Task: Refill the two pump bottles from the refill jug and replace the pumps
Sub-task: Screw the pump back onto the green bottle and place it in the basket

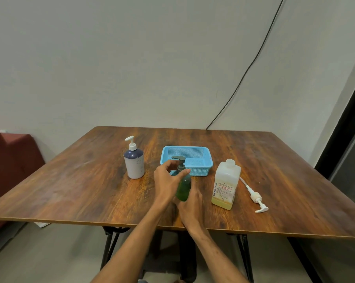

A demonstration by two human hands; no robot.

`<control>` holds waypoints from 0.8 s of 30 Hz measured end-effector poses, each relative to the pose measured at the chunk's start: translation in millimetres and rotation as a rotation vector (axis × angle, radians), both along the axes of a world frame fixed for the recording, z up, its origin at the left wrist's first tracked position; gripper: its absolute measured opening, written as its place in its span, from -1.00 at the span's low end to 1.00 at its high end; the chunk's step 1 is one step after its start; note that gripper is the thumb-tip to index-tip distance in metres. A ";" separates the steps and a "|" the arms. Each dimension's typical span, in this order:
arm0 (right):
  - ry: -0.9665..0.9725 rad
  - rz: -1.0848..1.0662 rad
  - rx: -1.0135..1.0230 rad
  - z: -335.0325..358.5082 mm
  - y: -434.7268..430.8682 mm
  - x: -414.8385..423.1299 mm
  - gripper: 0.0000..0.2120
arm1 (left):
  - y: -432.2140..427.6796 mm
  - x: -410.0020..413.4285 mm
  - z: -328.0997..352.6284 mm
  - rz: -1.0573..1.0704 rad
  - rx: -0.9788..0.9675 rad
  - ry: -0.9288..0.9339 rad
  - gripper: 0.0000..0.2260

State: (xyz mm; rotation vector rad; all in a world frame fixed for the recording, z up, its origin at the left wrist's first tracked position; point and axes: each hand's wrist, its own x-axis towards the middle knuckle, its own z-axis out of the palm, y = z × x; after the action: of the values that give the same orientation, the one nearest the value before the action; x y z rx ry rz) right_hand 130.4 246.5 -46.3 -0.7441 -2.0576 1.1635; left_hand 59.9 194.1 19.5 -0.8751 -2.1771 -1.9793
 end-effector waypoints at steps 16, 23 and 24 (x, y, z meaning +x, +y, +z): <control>0.030 -0.002 0.027 -2.7 2.5 -1.6 -0.23 | -4.7 1.5 -7.3 0.004 0.029 0.000 -0.74; 0.044 0.000 0.037 -6.8 5.0 -3.5 -0.27 | -13.3 -7.5 -8.9 -0.226 -0.074 -0.037 -0.66; 0.040 0.000 0.042 -6.8 4.9 -3.5 -0.26 | -12.7 -6.3 -8.7 -0.234 -0.067 -0.047 -0.65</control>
State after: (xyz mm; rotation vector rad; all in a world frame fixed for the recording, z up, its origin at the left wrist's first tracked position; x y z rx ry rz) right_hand 126.9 251.5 -53.1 -0.6954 -2.0431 1.1224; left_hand 53.6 181.4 10.9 -1.1522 -2.2716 -2.0554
